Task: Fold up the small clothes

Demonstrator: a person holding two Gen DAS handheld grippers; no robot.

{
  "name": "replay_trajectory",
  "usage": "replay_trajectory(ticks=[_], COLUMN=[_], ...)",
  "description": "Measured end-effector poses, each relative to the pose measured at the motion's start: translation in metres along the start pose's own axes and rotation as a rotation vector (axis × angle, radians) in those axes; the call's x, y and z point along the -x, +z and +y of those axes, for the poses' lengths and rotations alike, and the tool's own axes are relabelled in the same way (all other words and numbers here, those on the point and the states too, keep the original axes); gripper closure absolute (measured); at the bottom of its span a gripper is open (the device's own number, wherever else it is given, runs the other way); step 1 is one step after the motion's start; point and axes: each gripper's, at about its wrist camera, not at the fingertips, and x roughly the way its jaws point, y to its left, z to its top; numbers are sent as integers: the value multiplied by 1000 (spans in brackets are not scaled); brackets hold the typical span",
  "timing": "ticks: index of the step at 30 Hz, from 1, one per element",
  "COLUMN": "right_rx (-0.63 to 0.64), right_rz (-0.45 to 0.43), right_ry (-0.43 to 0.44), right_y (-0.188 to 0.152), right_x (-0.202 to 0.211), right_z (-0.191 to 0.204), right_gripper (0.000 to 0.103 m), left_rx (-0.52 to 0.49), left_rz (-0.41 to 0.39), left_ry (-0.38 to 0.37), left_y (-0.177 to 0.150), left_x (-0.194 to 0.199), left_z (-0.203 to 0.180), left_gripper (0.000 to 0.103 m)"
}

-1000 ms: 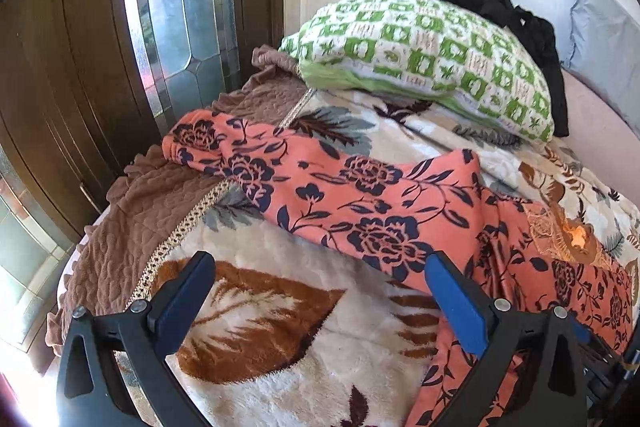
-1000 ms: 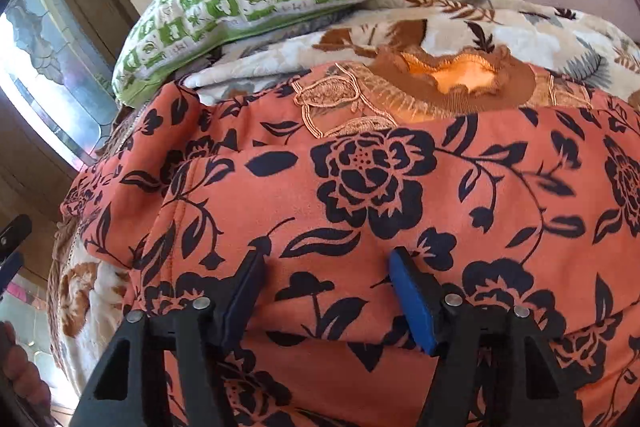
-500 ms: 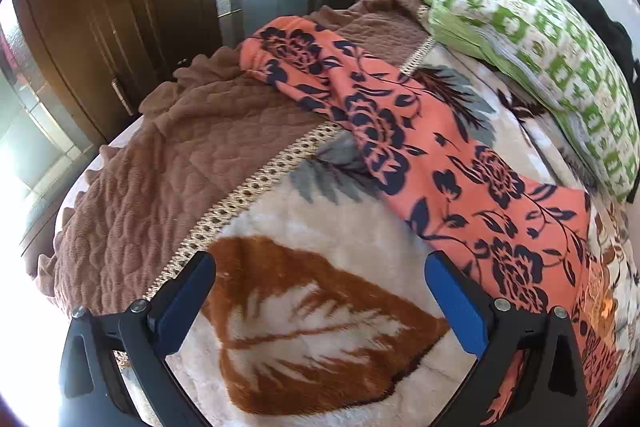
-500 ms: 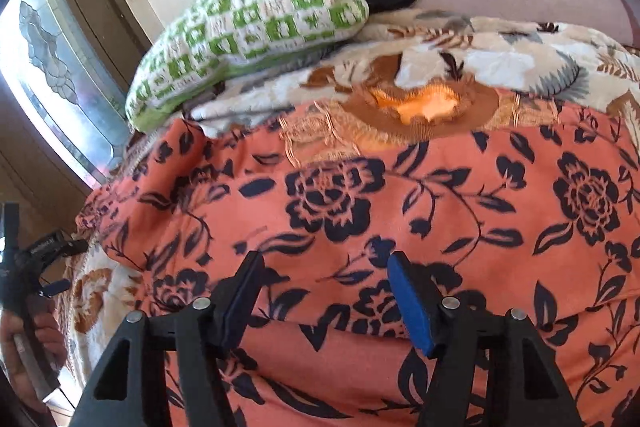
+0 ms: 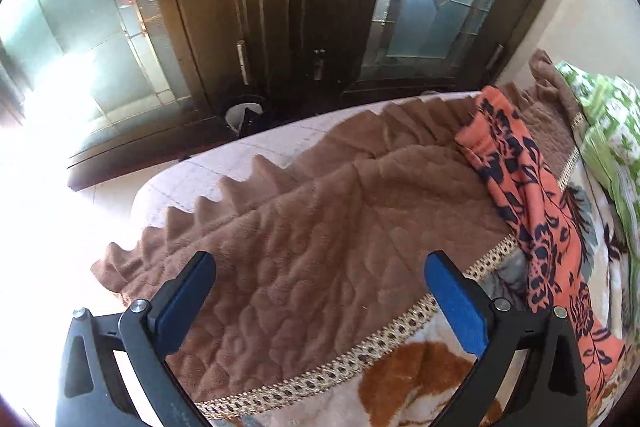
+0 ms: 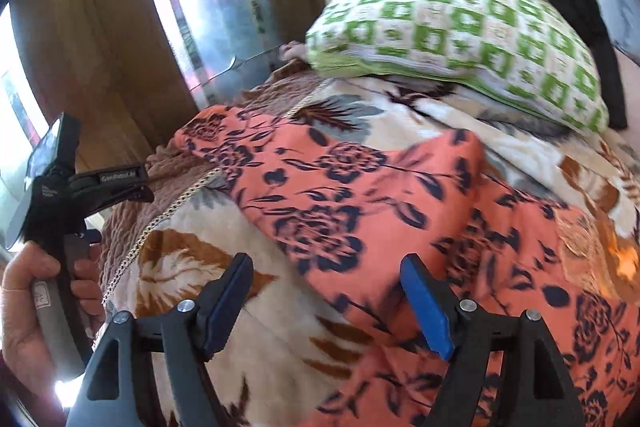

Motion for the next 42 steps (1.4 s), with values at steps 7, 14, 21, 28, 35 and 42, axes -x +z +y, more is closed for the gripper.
replay_trajectory(ticks=[7, 14, 21, 28, 35, 42], right_rx=[192, 137, -84, -337, -600, -934], right_rz=[13, 73, -9, -272, -444, -305], right_ry=[-51, -29, 89, 134, 22, -132], right_y=[55, 97, 107, 83, -32, -213], right_x=[-79, -161, -124, 32, 181, 224], right_z=[67, 85, 43, -71, -219, -333], right_gripper=[24, 25, 90, 90, 90, 85], left_rx=[110, 115, 63, -105, -407, -762], left_rz=[-56, -54, -57, -166, -234, -207], left_ry=[98, 93, 94, 44, -177, -472], left_y=[16, 31, 29, 8, -54, -169], left_x=[10, 4, 4, 31, 72, 112], left_z=[32, 39, 26, -21, -105, -185], left_gripper=[0, 0, 0, 0, 0, 0])
